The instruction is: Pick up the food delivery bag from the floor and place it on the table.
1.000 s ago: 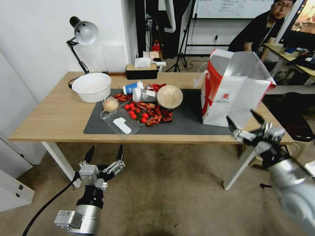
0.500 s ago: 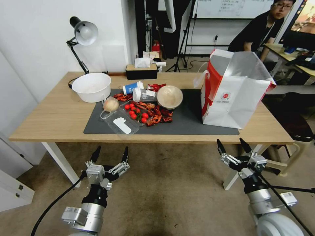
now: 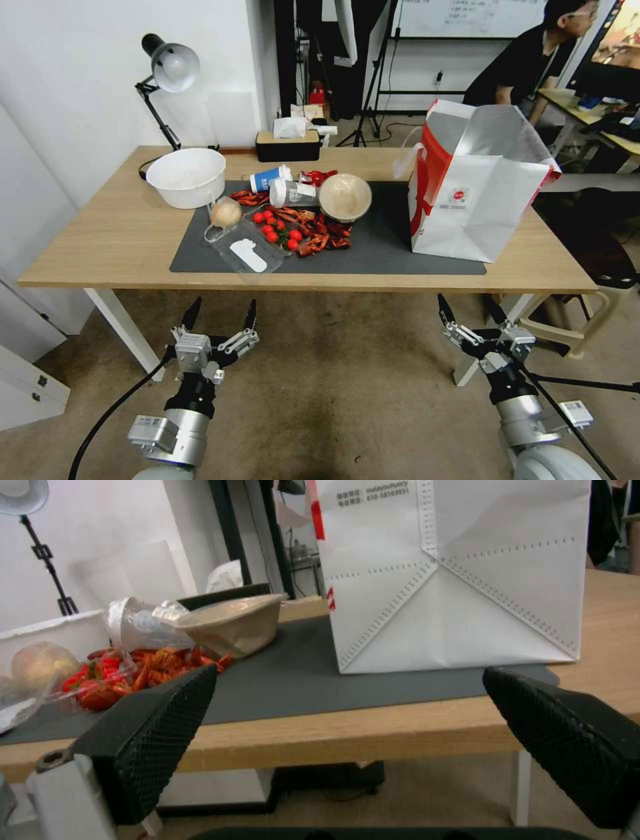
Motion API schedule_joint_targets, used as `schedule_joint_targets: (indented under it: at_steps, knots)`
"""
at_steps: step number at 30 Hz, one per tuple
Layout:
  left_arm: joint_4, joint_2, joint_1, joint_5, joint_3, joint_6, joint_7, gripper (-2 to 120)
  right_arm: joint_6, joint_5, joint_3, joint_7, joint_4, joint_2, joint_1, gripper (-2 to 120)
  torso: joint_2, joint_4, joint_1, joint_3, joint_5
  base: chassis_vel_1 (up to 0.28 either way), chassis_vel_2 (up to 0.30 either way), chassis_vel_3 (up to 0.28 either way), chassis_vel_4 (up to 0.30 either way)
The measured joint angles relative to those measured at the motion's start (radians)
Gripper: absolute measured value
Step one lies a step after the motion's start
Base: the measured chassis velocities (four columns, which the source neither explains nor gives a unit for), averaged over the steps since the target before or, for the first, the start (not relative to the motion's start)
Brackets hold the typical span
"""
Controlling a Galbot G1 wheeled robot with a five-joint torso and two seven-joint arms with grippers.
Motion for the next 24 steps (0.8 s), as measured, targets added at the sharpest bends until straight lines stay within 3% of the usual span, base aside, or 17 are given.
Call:
schedule_joint_targets:
  at_steps: [24]
  knots:
    - [0.021,0.000,0.002,0.020,0.003,0.002,-0.021,100,-0.005,0.002,0.004,0.004,-0.004,-0.005,0.008,100,0.000,0.0001,0.000,0.000,0.0000,0.000,0.000,0.000,0.000]
